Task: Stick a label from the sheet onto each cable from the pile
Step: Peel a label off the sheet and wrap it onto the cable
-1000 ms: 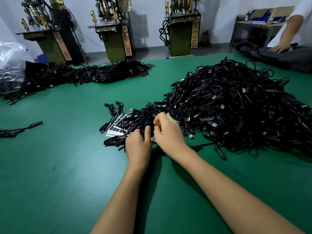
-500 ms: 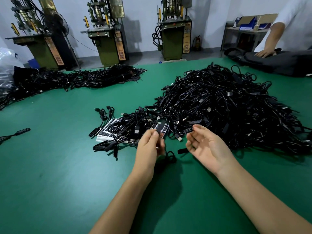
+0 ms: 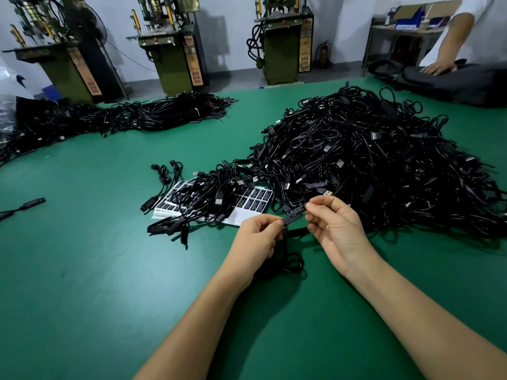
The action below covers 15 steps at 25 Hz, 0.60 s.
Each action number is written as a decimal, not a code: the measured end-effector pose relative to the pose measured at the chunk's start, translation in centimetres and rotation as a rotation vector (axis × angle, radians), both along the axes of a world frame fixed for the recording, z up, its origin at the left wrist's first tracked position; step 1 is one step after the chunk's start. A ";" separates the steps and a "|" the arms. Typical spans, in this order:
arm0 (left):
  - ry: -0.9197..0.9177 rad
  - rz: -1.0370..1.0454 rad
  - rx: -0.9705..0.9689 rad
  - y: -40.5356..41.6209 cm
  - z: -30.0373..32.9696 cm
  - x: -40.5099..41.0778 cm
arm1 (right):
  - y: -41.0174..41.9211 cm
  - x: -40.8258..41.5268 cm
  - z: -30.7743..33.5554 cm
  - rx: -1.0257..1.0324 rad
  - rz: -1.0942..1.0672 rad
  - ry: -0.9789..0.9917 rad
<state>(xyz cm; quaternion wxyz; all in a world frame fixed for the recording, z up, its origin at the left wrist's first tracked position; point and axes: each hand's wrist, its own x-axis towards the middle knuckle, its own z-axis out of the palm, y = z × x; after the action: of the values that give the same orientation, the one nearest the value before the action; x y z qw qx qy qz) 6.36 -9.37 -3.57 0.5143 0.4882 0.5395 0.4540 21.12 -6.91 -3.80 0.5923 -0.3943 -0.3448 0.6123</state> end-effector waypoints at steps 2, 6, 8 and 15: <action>-0.037 -0.015 0.001 0.1 0.0 0.0 | 0.0 -0.1 -0.1 0.005 -0.012 -0.011; -0.084 -0.039 0.004 0.2 -0.1 -0.2 | -0.2 -0.3 -0.3 0.023 -0.035 -0.065; -0.082 -0.031 0.003 0.2 -0.1 -0.3 | -0.2 -0.3 -0.4 0.052 -0.054 -0.106; -0.070 0.001 -0.034 0.3 -0.2 -0.3 | -0.4 -0.8 -0.9 0.174 -0.117 -0.268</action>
<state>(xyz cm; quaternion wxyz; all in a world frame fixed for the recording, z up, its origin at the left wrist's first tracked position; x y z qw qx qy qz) 6.04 -9.09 -3.81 0.5409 0.4628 0.5290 0.4619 20.30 -7.35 -4.69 0.6073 -0.4392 -0.4490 0.4866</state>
